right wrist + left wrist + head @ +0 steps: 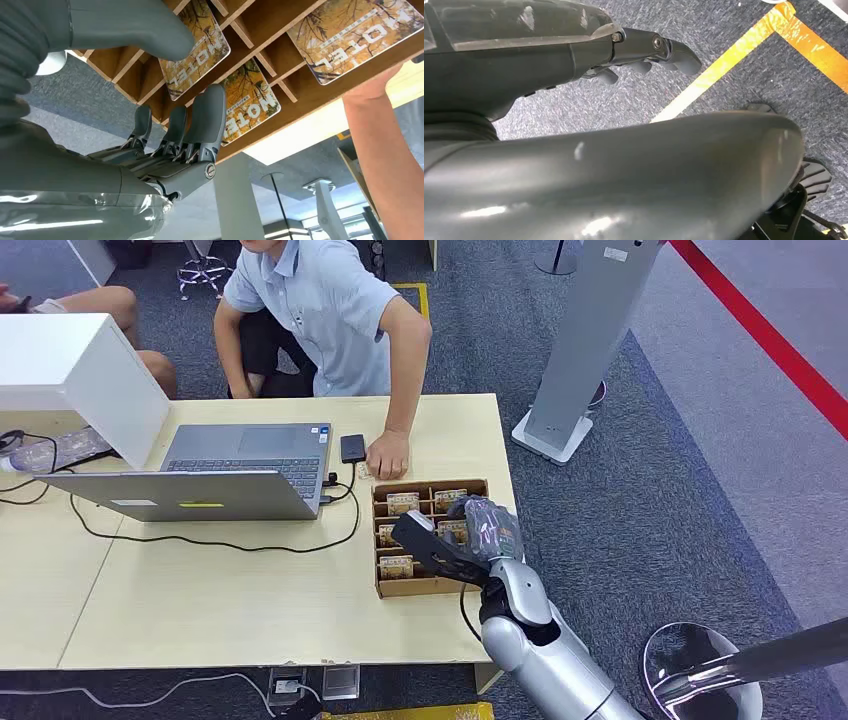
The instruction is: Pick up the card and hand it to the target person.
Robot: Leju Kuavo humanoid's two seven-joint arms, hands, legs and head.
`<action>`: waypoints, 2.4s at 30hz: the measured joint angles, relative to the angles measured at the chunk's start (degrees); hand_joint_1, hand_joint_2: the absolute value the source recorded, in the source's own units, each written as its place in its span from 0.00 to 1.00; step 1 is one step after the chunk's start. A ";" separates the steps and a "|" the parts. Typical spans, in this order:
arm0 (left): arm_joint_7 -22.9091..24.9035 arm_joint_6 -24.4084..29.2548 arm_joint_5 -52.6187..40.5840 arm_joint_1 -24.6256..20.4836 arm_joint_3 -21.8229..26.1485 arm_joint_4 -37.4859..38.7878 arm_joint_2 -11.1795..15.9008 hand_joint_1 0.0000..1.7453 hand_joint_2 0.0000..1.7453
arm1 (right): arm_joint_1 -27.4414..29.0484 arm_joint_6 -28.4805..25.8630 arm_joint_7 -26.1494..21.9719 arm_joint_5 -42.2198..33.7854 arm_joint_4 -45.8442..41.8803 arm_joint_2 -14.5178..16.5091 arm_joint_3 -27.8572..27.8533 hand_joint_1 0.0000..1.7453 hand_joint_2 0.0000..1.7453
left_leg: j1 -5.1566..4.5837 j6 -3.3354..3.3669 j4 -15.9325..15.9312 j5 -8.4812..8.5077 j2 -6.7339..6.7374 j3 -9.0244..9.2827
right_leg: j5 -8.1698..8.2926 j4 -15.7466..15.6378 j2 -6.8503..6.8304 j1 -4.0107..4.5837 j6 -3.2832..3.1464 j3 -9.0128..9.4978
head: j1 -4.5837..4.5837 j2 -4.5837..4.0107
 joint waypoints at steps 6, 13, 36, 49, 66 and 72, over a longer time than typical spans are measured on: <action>0.19 -0.01 -0.08 0.00 0.00 0.00 0.00 0.00 0.00 | -0.01 0.01 -0.13 -0.38 0.59 0.05 0.00 0.51 1.00 | 0.00 0.00 0.00 0.00 0.00 0.00 | 0.00 0.00 0.00 0.00 0.00 0.00 | 0.02 -0.01; 0.36 -0.07 -0.42 0.00 0.00 0.00 -0.09 0.00 0.00 | -0.03 0.02 -0.17 -0.49 1.13 0.08 0.02 0.59 1.00 | 0.00 0.00 0.00 0.00 0.00 -0.01 | 0.00 0.00 0.00 0.00 0.00 0.00 | 0.00 0.00; 0.36 -0.57 -1.96 -0.04 0.00 0.00 -0.20 0.00 0.00 | -0.07 0.67 0.24 -0.72 1.85 0.13 0.01 0.61 1.00 | 0.00 0.00 0.00 0.00 0.00 0.00 | 0.00 0.00 0.00 0.00 0.00 0.00 | 0.01 -0.01; 0.55 -1.04 -2.99 -0.19 -0.02 0.00 -0.39 0.00 0.00 | -0.09 1.06 0.67 -0.57 1.85 0.13 -0.02 1.00 1.00 | 0.00 0.00 0.00 0.00 0.00 0.02 | 0.00 0.00 0.00 0.00 0.00 0.01 | 0.02 -0.01; -0.62 -0.46 -4.22 -0.46 -0.04 0.00 -0.61 0.00 0.00 | 3.53 -24.97 -24.22 -1.25 -2.18 0.05 -2.42 1.00 1.00 | 0.00 0.00 0.00 0.00 0.00 0.01 | 0.00 0.00 0.00 0.00 0.00 -0.01 | 0.04 -0.01; -0.84 -0.40 -4.32 -0.40 -0.04 0.00 -0.61 0.00 0.00 | 9.50 -26.79 -49.24 -6.03 -7.62 3.64 -9.54 1.00 1.00 | 0.00 -0.01 -0.01 -0.01 0.00 0.01 | -0.01 0.00 0.00 0.00 0.00 -0.01 | -0.03 -0.01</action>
